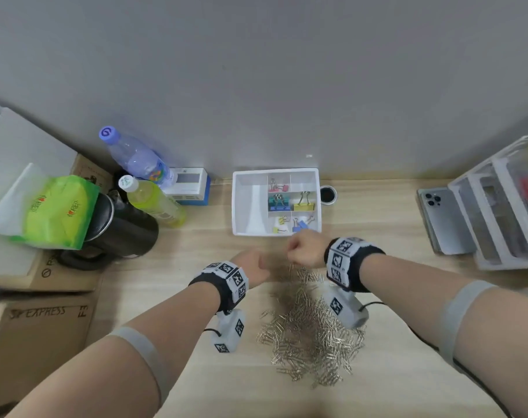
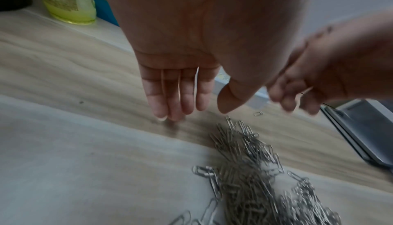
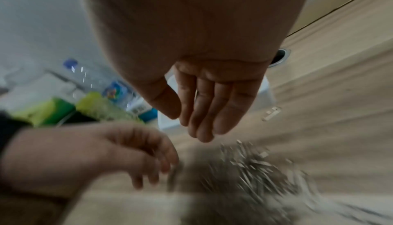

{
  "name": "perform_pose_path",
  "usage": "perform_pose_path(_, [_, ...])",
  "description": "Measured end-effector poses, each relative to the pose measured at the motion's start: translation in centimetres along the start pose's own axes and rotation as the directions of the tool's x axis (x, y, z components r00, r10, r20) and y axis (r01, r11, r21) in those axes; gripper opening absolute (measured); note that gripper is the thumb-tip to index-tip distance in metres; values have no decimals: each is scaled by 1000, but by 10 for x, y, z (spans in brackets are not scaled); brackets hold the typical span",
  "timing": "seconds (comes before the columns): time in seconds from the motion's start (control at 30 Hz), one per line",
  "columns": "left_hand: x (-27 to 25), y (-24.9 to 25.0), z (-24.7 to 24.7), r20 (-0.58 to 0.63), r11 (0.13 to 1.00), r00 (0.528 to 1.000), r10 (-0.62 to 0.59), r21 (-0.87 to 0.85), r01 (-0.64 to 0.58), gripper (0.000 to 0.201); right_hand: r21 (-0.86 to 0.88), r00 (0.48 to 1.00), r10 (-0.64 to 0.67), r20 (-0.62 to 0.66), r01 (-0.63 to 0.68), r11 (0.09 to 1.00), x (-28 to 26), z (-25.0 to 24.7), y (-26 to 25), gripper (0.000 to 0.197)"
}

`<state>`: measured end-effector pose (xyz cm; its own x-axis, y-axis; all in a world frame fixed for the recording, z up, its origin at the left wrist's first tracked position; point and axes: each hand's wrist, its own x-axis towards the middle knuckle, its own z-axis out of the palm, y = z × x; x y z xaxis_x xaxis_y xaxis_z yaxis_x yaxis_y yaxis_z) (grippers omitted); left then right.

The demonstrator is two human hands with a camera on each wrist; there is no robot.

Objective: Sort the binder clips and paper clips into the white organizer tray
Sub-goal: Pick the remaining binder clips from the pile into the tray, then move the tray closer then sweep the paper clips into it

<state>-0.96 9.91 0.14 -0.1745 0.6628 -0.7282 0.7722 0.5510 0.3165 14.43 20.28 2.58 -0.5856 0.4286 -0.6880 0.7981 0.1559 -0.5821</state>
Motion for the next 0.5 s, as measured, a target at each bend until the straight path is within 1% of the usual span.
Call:
perform_pose_path(0.03, [-1, 1, 5, 11, 1000, 1000, 9, 2, -9, 24, -96, 1000, 6, -2, -6, 995, -2, 9, 11, 24])
perform_pose_path(0.1, [-2, 4, 17, 21, 999, 999, 26, 23, -27, 40, -237, 998, 1, -57, -14, 971, -7, 23, 30, 35])
perform_pose_path(0.17, [-2, 5, 31, 26, 997, 999, 32, 72, -34, 61, -350, 992, -51, -119, 6, 937, -8, 34, 47, 47])
perform_pose_path(0.2, [-3, 5, 37, 15, 994, 999, 41, 97, -42, 67, -394, 986, -79, -144, 16, 919, -8, 40, 52, 52])
perform_pose_path(0.27, [-3, 7, 50, -28, 990, 995, 92, 110, -88, 74, -429, 974, -122, -190, 30, 903, -8, 54, 60, 66])
perform_pose_path(0.33, [0, 11, 61, -68, 981, 984, 165, 118, -156, 83, -423, 960, -142, -242, 27, 906, -5, 62, 66, 72])
perform_pose_path(0.43, [4, 22, 72, -101, 971, 973, 207, 141, -192, 90, -422, 964, -125, -235, 15, 907, -3, 64, 71, 77])
perform_pose_path(0.5, [1, 29, 79, -99, 970, 972, 214, 138, -199, 86, -474, 970, -137, -203, 25, 880, -6, 64, 73, 75])
